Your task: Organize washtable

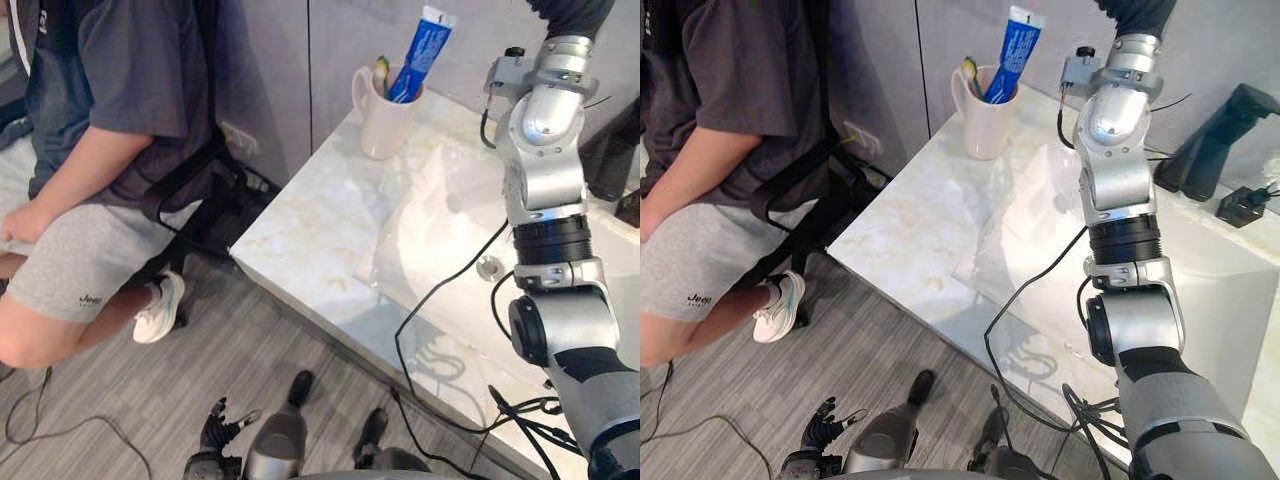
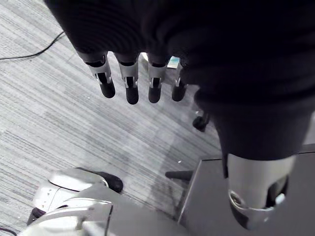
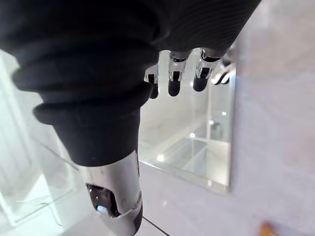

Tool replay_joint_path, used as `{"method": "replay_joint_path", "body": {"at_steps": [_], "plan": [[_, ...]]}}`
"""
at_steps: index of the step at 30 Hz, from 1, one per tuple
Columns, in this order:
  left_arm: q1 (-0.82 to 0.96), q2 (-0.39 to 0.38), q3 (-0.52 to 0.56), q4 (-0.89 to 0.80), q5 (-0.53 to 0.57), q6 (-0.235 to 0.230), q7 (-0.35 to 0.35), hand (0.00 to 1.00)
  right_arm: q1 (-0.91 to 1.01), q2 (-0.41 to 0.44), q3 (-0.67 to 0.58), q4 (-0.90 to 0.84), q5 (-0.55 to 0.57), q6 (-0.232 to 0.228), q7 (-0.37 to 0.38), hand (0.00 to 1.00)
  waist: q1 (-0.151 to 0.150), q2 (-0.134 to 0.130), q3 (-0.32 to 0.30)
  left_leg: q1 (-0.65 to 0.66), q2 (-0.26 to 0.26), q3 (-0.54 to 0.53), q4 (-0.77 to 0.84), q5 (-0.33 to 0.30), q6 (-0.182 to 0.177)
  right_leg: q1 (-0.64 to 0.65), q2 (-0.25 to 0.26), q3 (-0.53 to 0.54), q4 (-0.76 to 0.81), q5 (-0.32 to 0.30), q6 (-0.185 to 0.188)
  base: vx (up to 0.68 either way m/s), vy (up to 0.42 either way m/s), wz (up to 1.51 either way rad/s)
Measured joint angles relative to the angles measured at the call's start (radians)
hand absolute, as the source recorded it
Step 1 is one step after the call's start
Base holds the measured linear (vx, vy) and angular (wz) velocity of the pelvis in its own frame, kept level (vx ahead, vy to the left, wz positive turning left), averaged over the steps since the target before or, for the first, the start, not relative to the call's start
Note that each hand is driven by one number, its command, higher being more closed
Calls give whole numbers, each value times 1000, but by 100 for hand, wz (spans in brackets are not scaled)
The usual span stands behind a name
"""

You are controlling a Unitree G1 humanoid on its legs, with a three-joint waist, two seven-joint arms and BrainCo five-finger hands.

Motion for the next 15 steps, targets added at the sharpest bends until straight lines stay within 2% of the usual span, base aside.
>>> {"method": "replay_joint_path", "body": {"at_steps": [2, 4, 6, 7, 8, 9, 10, 12, 14, 15], "plan": [[0, -3, 23, 22, 0, 0, 0, 0, 107, -37, -40, -103, -13, -23, 19, 0, -17, -11, -23, 18, 6, 21, -17, 0, 0, -1, 2, 16, 0, 0, 0, -18, 6, -29], [0, -3, 36, 44, 2, 0, 0, 0, 251, -47, -138, -205, -35, -43, 27, 0, -36, -20, -48, 33, 12, 43, -32, -1, 0, -4, 4, 38, 2, 0, 0, -20, 8, -34], [0, -9, 67, 73, 6, 1, 0, 0, 439, -45, -320, -282, -45, -60, 39, 0, -77, -24, -71, 39, 13, 60, -36, -3, 2, -20, 3, 58, 13, -1, 1, -56, 15, -27], [1, -10, 72, 78, 8, 2, 0, 0, 481, -44, -368, -294, -48, -62, 38, 0, -85, -24, -74, 43, 13, 68, -39, -3, 3, -21, 2, 64, 14, -1, 1, -55, 22, -36], [4, -15, 88, 81, 19, 2, -1, 0, 570, -39, -473, -301, -60, -70, 34, 0, -100, -24, -77, 58, 15, 86, -50, -3, 3, -21, 2, 84, 14, -1, 2, -32, 17, -40], [10, -21, 107, 82, 26, 2, -1, 0, 652, -15, -567, -302, -68, -71, 27, 0, -119, -25, -84, 67, 15, 96, -53, -4, 5, -21, 2, 95, 16, -2, 4, -30, 14, -39], [14, -22, 113, 84, 28, 2, -1, 0, 695, 3, -608, -302, -69, -72, 16, 0, -133, -25, -93, 68, 15, 102, -53, -7, 9, -23, 2, 101, 16, -3, 5, -19, 9, -36], [25, -30, 142, 103, 36, 5, -3, 0, 876, 106, -729, -300, -76, -71, -14, 0, -172, -21, -131, 68, 16, 120, -53, -13, 14, -37, 3, 125, 17, -3, 5, 21, 2, -32], [27, -30, 144, 104, 36, 7, -4, 0, 1008, 197, -756, -283, -79, -59, -26, 0, -198, -17, -138, 79, 19, 139, -53, -19, 13, -37, 5, 145, 17, -3, 6, 20, -5, -30], [26, -31, 144, 104, 36, 7, -4, 0, 1053, 230, -757, -273, -82, -51, -26, 0, -201, -15, -139, 83, 21, 149, -53, -22, 13, -37, 6, 153, 17, -2, 6, 6, -4, -39]]}}
